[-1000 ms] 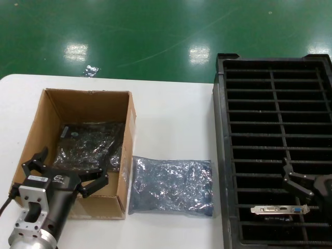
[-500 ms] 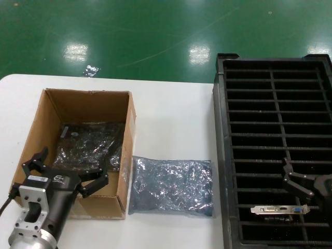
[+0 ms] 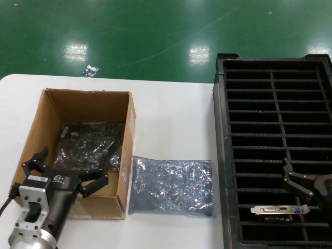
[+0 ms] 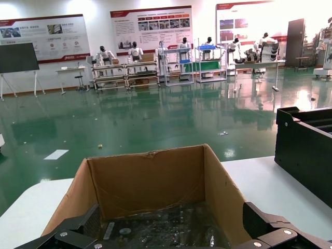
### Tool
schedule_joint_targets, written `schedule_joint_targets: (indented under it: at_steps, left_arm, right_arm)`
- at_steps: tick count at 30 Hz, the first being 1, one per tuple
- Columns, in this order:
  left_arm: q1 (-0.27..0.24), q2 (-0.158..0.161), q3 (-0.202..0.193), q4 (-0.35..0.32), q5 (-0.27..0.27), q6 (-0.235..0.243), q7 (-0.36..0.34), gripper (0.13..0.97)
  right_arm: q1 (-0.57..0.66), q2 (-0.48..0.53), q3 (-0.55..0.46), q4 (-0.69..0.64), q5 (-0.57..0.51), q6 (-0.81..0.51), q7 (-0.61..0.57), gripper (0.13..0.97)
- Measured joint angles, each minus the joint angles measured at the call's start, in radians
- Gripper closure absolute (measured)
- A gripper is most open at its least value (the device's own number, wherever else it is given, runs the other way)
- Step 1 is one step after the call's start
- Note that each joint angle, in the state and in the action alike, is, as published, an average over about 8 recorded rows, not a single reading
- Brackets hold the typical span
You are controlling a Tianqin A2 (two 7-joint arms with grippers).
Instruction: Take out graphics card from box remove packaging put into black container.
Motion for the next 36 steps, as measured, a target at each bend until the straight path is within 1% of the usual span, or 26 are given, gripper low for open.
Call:
schedule_joint_targets:
  at_steps: [36]
  left_arm:
    - [0.000, 0.000, 0.000, 0.000, 0.000, 0.000, 0.000, 0.132]
  right_arm:
    - [0.000, 0.000, 0.000, 0.000, 0.000, 0.000, 0.000, 0.129]
